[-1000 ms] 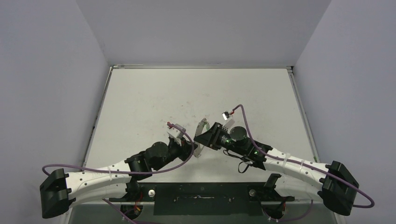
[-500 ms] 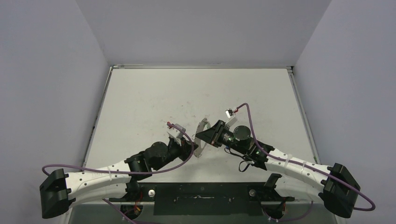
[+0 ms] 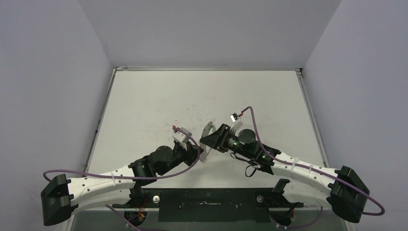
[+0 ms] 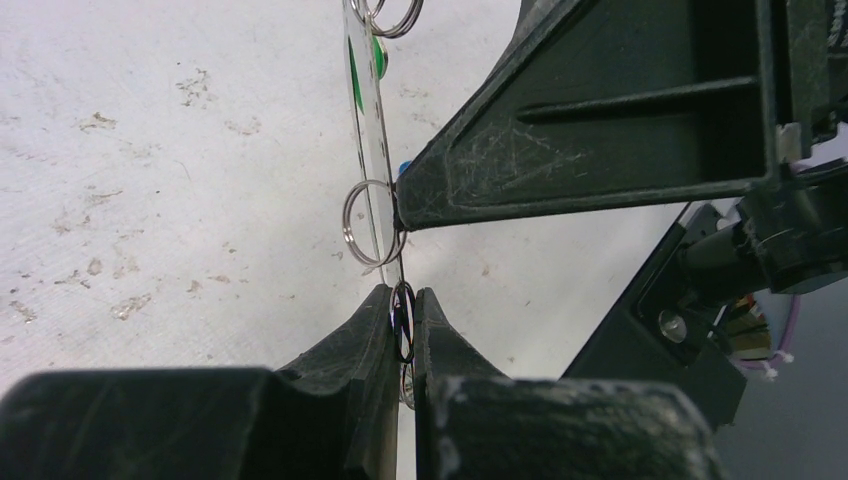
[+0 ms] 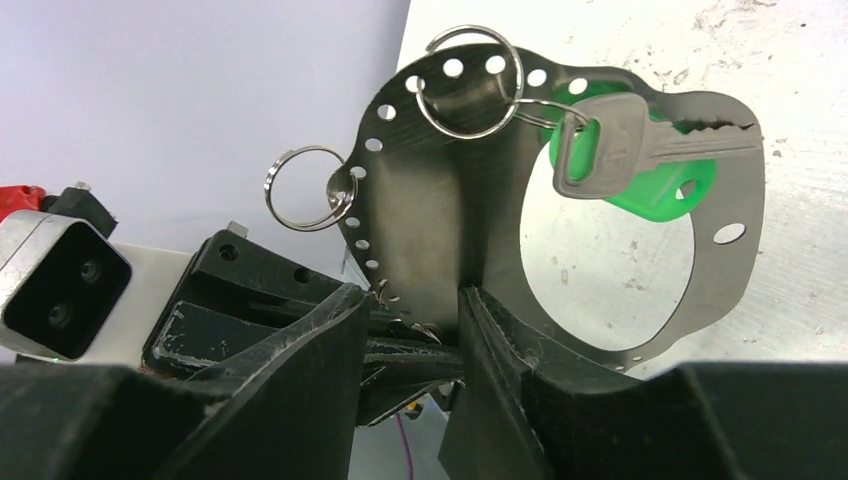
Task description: Put the keys on the keyring
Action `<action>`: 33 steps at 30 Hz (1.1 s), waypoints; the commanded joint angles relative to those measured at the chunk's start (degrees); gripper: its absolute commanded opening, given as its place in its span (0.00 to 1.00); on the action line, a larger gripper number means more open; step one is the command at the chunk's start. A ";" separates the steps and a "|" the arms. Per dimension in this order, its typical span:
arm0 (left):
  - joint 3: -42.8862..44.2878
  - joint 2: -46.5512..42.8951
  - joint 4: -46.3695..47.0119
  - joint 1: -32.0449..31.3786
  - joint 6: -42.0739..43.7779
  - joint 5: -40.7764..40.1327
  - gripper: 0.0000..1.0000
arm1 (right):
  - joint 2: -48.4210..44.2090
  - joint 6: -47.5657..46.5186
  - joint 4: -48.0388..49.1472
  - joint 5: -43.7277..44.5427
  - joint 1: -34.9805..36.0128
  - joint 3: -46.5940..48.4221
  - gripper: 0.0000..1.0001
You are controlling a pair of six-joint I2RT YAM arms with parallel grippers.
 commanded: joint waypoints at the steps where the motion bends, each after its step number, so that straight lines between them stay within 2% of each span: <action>1: 3.39 0.58 0.87 0.23 3.78 1.89 0.00 | 1.09 -1.74 0.66 -0.61 0.40 2.67 0.42; 7: 7.71 1.57 -10.35 -0.17 16.92 2.22 0.00 | 0.33 -1.70 0.41 0.09 0.44 1.77 0.55; 11: 8.63 0.71 -14.35 -0.62 26.35 2.02 0.00 | -0.41 -1.63 0.43 0.60 0.43 1.25 0.62; 19: 6.09 -3.86 -17.25 -2.59 43.35 2.76 0.00 | -0.78 -1.31 0.58 1.46 0.35 0.19 0.63; 23: 4.74 -4.99 -17.33 -3.97 47.86 2.56 0.00 | 0.77 -1.36 -2.03 1.93 0.35 1.11 0.61; 27: 4.92 -4.36 -17.48 -5.55 50.32 0.73 0.00 | 2.37 -0.73 -2.18 1.36 0.35 1.53 0.46; 28: 5.10 -3.95 -17.89 -5.91 50.67 -0.13 0.00 | 2.39 -0.63 -2.08 1.25 0.35 1.51 0.39; 30: 5.53 -3.12 -19.21 -6.53 51.31 -1.75 0.00 | 1.93 -0.52 -2.10 1.07 0.35 1.57 0.16; 32: 5.78 -2.53 -20.46 -6.88 51.48 -2.92 0.00 | 0.89 -0.98 -2.54 1.04 0.36 1.43 0.01; 33: 5.91 -2.41 -20.84 -6.98 51.32 -3.06 0.00 | 0.27 -1.42 -2.99 1.14 0.36 1.35 0.00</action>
